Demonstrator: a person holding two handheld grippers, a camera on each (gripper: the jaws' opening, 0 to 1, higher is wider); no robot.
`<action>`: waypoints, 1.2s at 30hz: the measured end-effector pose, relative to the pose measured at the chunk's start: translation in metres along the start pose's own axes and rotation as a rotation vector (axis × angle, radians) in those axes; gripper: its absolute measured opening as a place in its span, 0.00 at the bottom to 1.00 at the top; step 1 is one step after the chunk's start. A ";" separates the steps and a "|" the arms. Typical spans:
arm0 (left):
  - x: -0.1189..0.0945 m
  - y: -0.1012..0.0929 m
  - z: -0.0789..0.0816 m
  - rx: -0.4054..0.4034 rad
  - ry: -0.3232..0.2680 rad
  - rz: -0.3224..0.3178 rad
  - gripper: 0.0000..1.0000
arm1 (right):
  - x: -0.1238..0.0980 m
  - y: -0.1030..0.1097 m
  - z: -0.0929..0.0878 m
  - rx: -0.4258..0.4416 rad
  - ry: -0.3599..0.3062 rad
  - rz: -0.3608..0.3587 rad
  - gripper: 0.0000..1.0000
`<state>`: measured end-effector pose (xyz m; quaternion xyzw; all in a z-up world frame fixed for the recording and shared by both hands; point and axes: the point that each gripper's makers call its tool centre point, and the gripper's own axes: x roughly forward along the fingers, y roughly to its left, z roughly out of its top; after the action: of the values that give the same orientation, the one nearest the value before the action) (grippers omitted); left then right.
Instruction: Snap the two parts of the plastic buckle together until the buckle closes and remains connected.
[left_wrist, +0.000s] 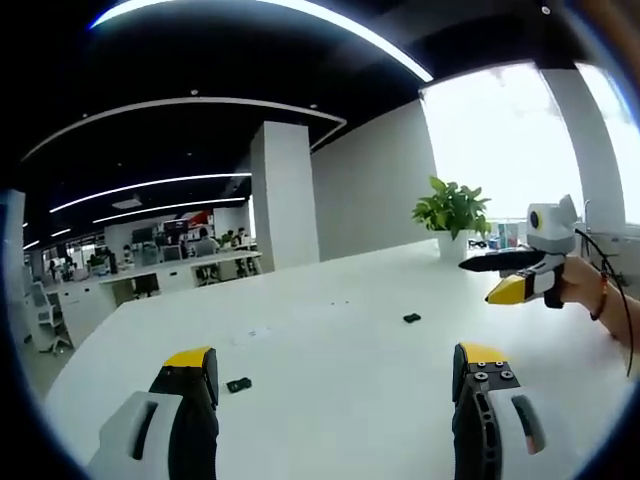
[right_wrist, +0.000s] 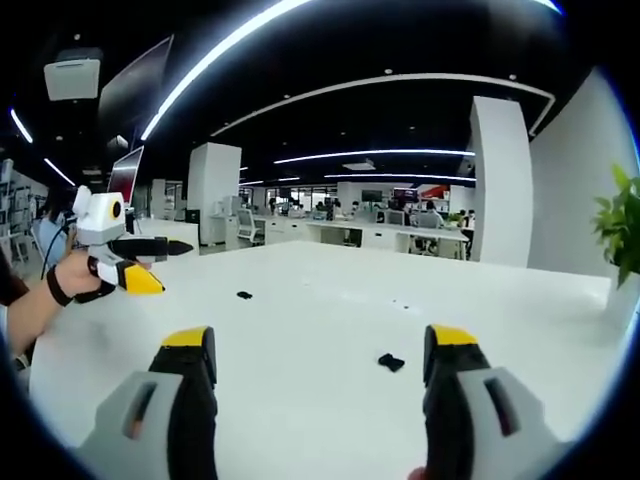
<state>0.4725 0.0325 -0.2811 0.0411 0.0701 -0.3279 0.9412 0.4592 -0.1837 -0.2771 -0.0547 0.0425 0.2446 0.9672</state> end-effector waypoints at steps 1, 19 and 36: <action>0.000 0.000 0.000 -0.001 0.000 0.000 1.00 | 0.000 -0.001 0.000 0.000 0.001 -0.002 0.85; 0.009 0.016 0.001 -0.029 -0.002 0.017 1.00 | 0.008 -0.008 -0.005 0.000 0.024 -0.011 0.85; 0.015 0.022 -0.007 -0.023 0.033 0.028 1.00 | 0.017 -0.011 -0.008 0.011 0.031 -0.007 0.85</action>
<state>0.4974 0.0415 -0.2902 0.0369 0.0889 -0.3131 0.9448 0.4787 -0.1862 -0.2858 -0.0533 0.0588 0.2401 0.9675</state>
